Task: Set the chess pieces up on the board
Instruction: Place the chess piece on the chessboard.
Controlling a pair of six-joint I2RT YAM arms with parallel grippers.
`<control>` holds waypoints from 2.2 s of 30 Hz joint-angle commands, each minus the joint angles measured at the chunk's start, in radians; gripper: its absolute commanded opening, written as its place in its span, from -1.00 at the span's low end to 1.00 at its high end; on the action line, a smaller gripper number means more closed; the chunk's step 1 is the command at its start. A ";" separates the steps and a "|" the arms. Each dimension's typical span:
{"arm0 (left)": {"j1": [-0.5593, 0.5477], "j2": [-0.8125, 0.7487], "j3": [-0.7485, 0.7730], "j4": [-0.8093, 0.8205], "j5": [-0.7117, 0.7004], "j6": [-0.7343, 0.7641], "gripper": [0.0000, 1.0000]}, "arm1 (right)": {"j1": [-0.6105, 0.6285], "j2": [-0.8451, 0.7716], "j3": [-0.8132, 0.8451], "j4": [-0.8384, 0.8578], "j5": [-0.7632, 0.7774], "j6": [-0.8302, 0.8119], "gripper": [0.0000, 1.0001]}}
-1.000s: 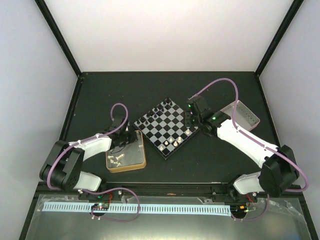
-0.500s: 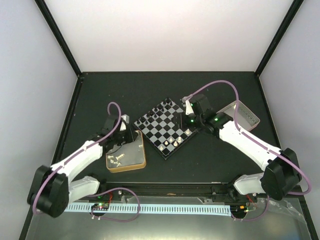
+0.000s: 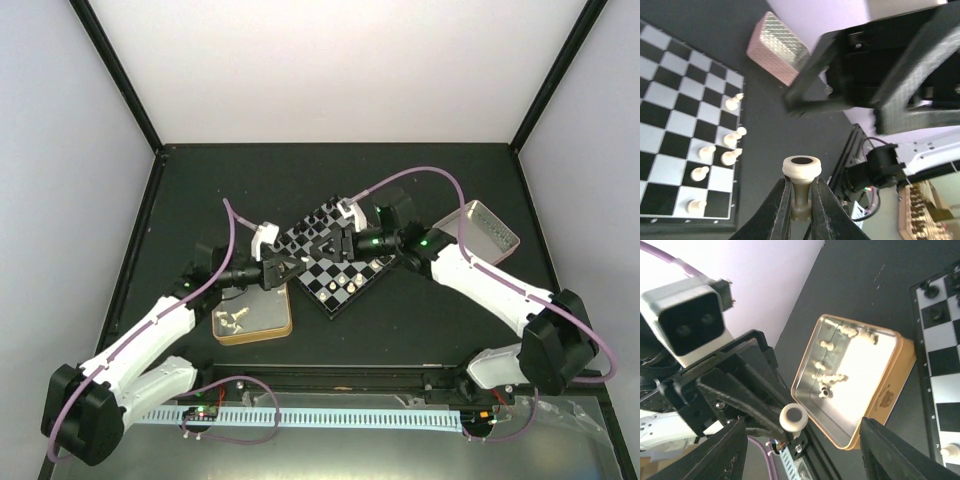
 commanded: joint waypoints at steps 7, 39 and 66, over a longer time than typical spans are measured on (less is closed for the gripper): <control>-0.038 -0.001 0.030 0.130 0.094 0.011 -0.97 | 0.031 0.059 0.024 0.043 -0.085 0.119 0.07; -0.049 0.006 -0.029 0.369 -0.070 -0.190 -0.14 | 0.042 0.022 -0.227 0.753 0.030 0.895 -0.80; -0.083 0.003 0.073 0.005 -0.266 -0.083 -0.97 | 0.010 -0.027 -0.145 0.327 0.185 0.645 0.03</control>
